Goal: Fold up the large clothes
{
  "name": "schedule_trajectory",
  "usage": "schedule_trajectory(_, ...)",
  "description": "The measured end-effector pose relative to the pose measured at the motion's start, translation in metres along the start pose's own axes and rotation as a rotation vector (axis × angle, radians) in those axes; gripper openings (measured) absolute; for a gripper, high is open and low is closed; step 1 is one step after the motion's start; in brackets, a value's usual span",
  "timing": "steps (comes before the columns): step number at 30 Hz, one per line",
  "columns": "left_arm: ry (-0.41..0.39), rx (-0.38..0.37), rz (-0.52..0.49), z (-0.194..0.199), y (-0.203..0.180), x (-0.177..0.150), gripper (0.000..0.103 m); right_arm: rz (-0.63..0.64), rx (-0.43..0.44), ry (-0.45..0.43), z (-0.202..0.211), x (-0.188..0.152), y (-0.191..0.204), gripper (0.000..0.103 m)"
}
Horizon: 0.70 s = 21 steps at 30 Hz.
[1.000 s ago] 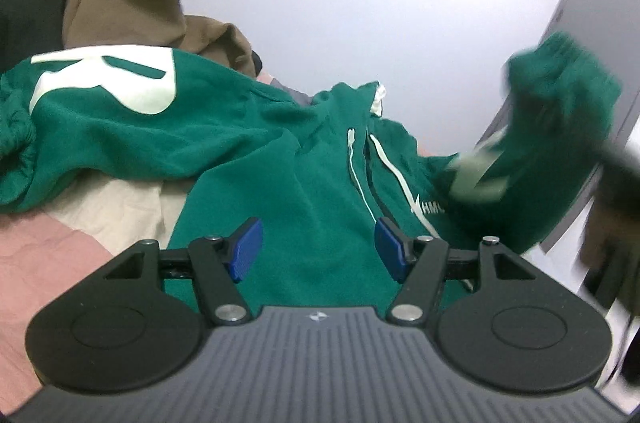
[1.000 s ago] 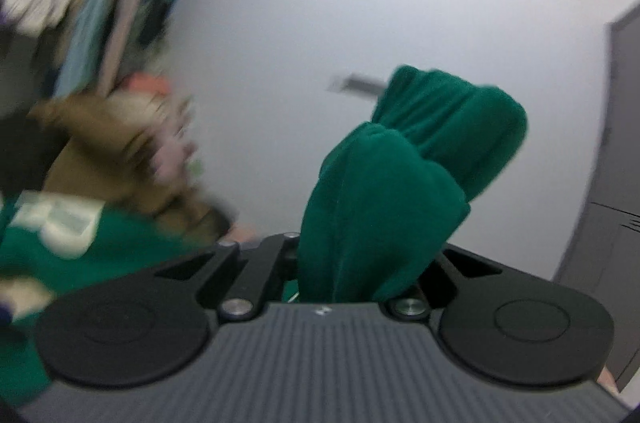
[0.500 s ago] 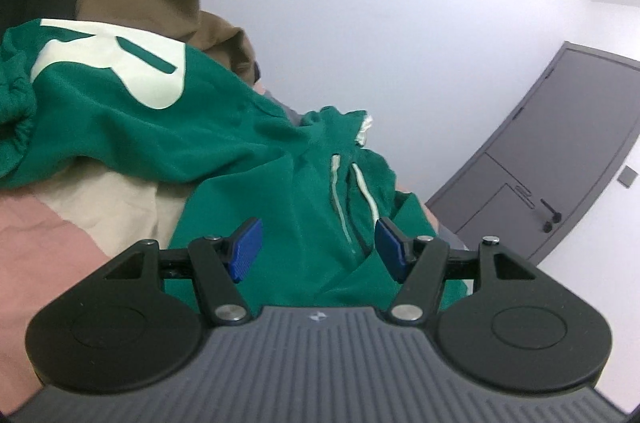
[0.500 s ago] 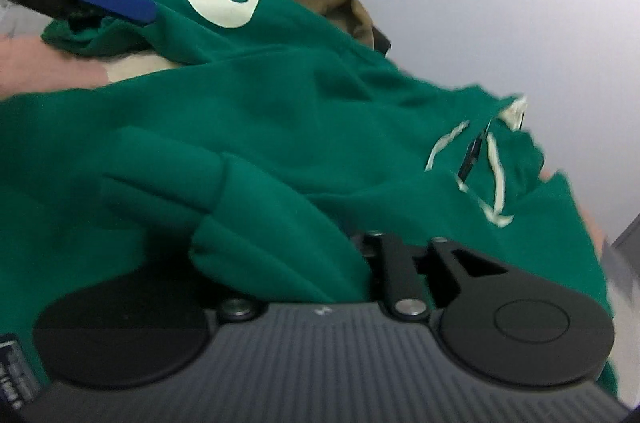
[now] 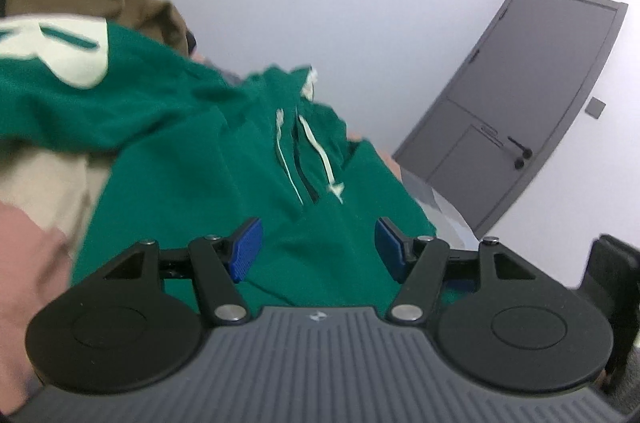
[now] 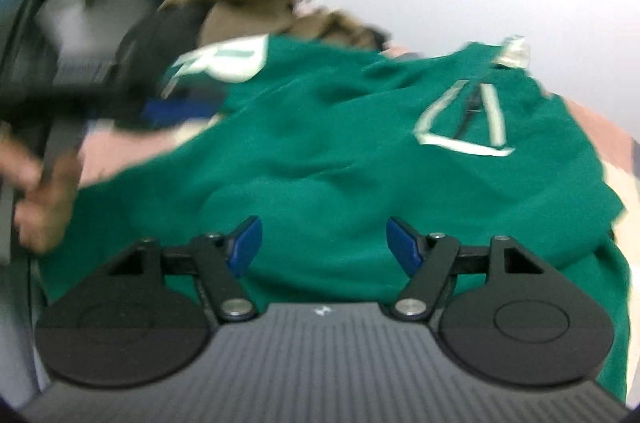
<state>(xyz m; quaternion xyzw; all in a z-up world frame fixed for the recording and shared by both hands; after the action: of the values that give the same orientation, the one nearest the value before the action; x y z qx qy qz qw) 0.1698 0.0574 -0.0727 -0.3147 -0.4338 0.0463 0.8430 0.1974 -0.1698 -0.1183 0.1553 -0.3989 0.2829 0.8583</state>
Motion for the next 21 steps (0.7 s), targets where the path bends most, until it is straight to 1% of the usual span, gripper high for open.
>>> schedule_trajectory(2, 0.025, 0.001, 0.004, -0.007, -0.003, -0.006, 0.067, -0.122, -0.028, -0.021, 0.000, 0.001, -0.027, 0.070)
schedule_trajectory(4, 0.042, 0.013, -0.016, -0.013, -0.006, -0.011, 0.067, -0.287, -0.069, -0.031, -0.007, -0.001, -0.063, 0.070)
schedule_trajectory(6, 0.050, 0.022, -0.037, -0.019, -0.010, -0.013, 0.067, -0.472, -0.102, -0.018, -0.019, -0.008, -0.100, 0.070)
schedule_trajectory(8, 0.064, 0.020, -0.041, -0.024, -0.011, -0.016, 0.067, -0.603, -0.122, -0.001, -0.032, -0.018, -0.126, 0.071)
schedule_trajectory(10, 0.082, 0.017, -0.046, -0.029, -0.013, -0.020, 0.066, -0.665, -0.125, 0.011, -0.046, -0.025, -0.144, 0.072)
schedule_trajectory(12, 0.103, 0.019, -0.061, -0.033, -0.014, -0.025, 0.066, -0.666, -0.127, 0.019, -0.059, -0.029, -0.151, 0.070)
schedule_trajectory(14, 0.120, 0.020, -0.074, -0.037, -0.015, -0.028, 0.066, -0.679, -0.127, 0.022, -0.069, -0.031, -0.156, 0.055)
schedule_trajectory(16, 0.128, 0.014, -0.085, -0.040, -0.017, -0.031, 0.066, -0.689, -0.142, 0.010, -0.070, -0.031, -0.159, 0.022)
schedule_trajectory(17, 0.130, 0.013, -0.093, -0.040, -0.018, -0.032, 0.066, -0.683, -0.152, -0.003, -0.070, -0.029, -0.161, 0.017)
schedule_trajectory(18, 0.132, 0.011, -0.102, -0.041, -0.020, -0.033, 0.066, -0.675, -0.161, -0.018, -0.068, -0.024, -0.163, 0.015)
schedule_trajectory(21, 0.140, -0.001, -0.123, -0.046, -0.023, -0.034, 0.066, -0.651, -0.206, -0.080, -0.057, -0.014, -0.168, 0.013)
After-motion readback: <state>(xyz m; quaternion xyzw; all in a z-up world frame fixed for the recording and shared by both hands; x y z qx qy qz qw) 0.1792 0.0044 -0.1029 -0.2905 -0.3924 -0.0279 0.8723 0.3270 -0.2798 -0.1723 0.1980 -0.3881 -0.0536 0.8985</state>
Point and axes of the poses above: each gripper's, at about its wrist camera, not at the fingertips, and z roughly against the way its jaws point, y to its left, x to its top, the point moved 6 cm from there along -z, roughly the way its jaws point, and after that the axes turned 7 degrees about y, right-handed, at the moved point
